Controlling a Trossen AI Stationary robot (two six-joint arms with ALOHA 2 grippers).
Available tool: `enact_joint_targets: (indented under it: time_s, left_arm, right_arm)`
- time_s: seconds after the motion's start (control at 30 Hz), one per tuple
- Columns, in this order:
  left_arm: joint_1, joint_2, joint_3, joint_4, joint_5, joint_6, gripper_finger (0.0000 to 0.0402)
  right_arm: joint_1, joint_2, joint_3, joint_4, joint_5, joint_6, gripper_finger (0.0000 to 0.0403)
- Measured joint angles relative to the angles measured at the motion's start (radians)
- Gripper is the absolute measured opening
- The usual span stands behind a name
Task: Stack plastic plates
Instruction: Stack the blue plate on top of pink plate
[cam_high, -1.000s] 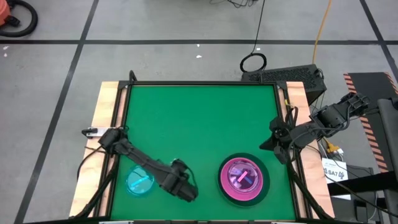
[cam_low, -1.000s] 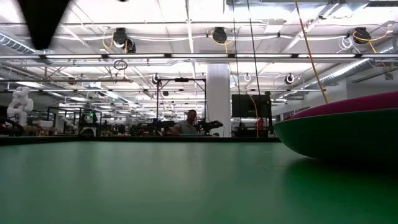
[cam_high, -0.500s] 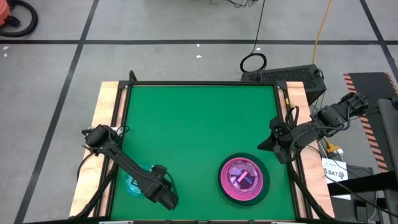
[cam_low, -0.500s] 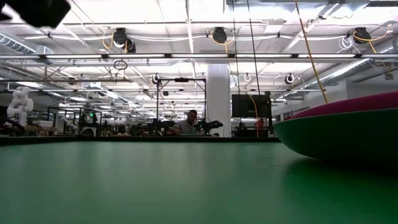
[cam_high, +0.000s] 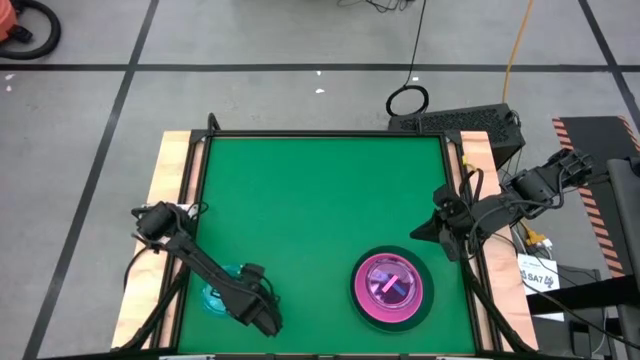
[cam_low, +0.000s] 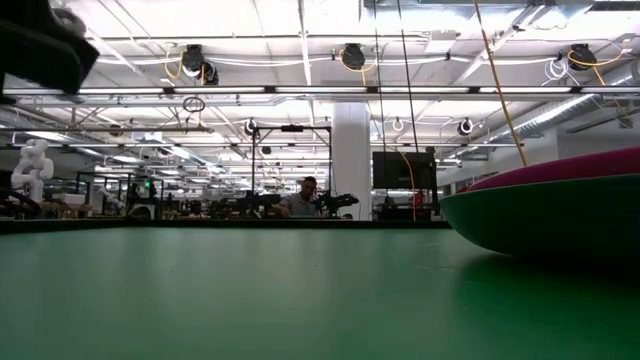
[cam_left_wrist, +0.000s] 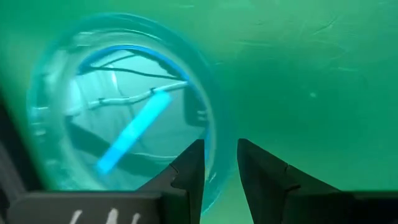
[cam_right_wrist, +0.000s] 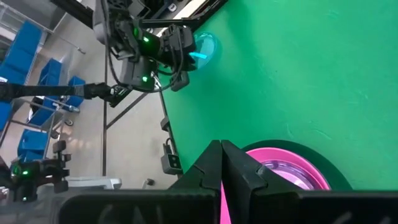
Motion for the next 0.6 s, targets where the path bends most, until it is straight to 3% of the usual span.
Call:
enact_joint_targets:
  time_s: [0.13, 0.33, 0.6]
  left_arm:
    - [0.0, 0.001, -0.04, 0.101, -0.006, -0.008, 0.0105]
    - [0.0, 0.001, -0.063, -0.005, -0.007, -0.033, 0.0138]
    - [0.0, -0.001, -0.132, 0.094, -0.005, -0.007, 0.0152]
  right_arm:
    - [0.0, 0.0, 0.0, 0.0, 0.0, 0.0, 0.0]
    - [0.0, 0.0, 0.0, 0.0, -0.003, 0.0, 0.0]
    - [0.0, 0.0, 0.0, 0.0, -0.004, 0.0, 0.0]
